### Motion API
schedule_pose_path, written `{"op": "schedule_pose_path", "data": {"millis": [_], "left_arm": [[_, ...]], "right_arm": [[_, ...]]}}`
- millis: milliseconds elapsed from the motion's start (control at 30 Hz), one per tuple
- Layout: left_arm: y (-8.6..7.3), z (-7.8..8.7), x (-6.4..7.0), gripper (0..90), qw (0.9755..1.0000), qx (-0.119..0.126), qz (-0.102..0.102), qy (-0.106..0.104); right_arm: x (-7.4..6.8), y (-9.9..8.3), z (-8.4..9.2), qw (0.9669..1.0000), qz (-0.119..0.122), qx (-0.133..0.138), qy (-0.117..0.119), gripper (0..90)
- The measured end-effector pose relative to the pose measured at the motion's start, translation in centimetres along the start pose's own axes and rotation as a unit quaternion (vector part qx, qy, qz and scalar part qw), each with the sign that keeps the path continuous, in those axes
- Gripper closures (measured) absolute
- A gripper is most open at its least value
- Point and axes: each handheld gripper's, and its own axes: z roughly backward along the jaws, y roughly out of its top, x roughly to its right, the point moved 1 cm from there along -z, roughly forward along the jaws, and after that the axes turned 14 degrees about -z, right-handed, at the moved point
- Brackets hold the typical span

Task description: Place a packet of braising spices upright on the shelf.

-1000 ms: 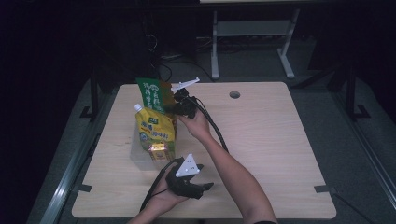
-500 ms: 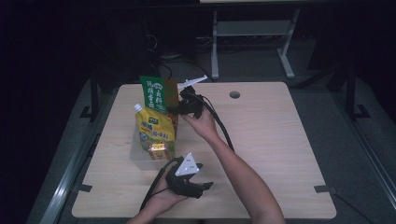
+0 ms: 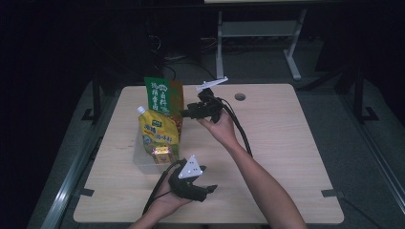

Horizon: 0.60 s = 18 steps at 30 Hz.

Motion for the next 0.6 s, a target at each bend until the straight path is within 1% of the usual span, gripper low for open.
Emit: {"op": "schedule_pose_path", "data": {"millis": [67, 133, 200, 333, 400, 433, 467, 600], "left_arm": [[0.0, 0.0, -0.1, 27.3, 1.0, 0.0, -0.002, 0.001], [0.0, 0.0, 0.0, 27.2, 1.0, 0.001, 0.002, 0.001], [0.0, 0.0, 0.0, 27.1, 1.0, -0.001, -0.002, 0.0], [0.0, 0.0, 0.0, 27.0, 1.0, 0.001, -0.002, 0.001], [0.0, 0.0, 0.0, 27.0, 1.0, 0.0, -0.002, 0.002], [0.0, 0.0, 0.0, 26.9, 1.0, -0.001, -0.004, 0.002], [0.0, 0.0, 0.0, 26.8, 1.0, -0.002, -0.002, 0.002], [-0.1, 0.0, -0.1, 26.5, 1.0, -0.004, -0.001, 0.003]], "right_arm": [[0.0, -0.1, 0.3, 1.0, 0.001, 0.001, -0.001, 48.5], [0.1, -0.5, 1.1, 1.0, 0.0, 0.003, -0.003, 47.4], [0.2, -0.8, 1.7, 1.0, 0.0, 0.002, -0.006, 46.5], [0.4, -1.4, 3.1, 0.9999, 0.001, 0.004, -0.011, 45.8], [0.5, -1.6, 3.5, 0.9999, 0.001, 0.004, -0.013, 45.5], [0.7, -2.1, 4.2, 0.9999, -0.004, 0.006, -0.015, 44.8], [0.8, -2.2, 4.5, 0.9999, -0.009, 0.005, -0.013, 44.7], [1.3, -3.1, 5.7, 0.9997, -0.017, 0.011, -0.016, 43.8]]}}
